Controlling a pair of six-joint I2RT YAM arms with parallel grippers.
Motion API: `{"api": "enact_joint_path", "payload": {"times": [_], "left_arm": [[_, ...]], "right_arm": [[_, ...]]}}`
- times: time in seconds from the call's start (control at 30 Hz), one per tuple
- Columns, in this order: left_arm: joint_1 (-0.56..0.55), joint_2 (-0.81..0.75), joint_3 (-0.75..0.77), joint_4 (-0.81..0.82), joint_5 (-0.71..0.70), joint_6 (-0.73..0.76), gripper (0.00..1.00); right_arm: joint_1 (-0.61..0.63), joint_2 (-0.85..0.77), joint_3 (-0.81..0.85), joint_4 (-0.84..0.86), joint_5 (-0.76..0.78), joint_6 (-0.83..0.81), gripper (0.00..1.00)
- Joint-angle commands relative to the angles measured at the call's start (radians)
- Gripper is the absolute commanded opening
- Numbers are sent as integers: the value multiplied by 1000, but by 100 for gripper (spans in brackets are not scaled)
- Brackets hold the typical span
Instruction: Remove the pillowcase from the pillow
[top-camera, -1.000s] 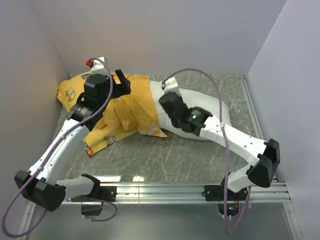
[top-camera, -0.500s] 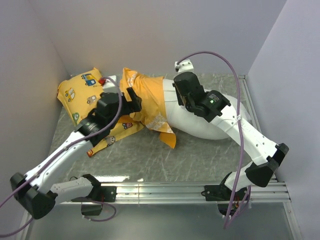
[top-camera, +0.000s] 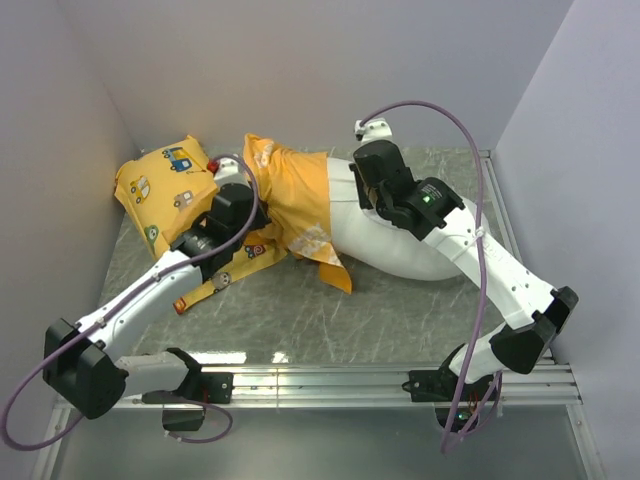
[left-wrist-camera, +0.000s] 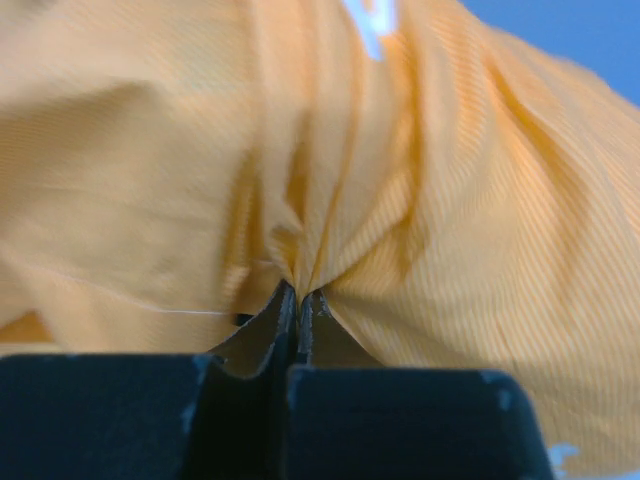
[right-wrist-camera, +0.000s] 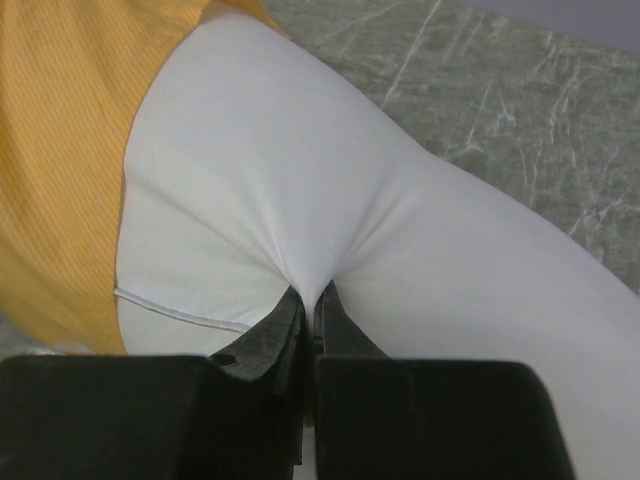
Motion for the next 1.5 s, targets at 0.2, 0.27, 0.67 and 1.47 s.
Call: {"api": "enact_joint_path", "payload": {"times": [0.2, 0.27, 0.67, 1.47], "left_arm": [[425, 5, 289, -66, -85, 135, 0], [499, 0, 356, -91, -42, 142, 0], [326, -142, 357, -154, 62, 220, 1], [552, 128, 90, 32, 263, -6, 0]], "right_arm": [[-227, -199, -6, 93, -50, 46, 0], [-278, -227, -41, 93, -79, 66, 0], [-332, -101, -213, 199, -152, 82, 0], [-438, -346, 117, 160, -299, 168, 0]]}}
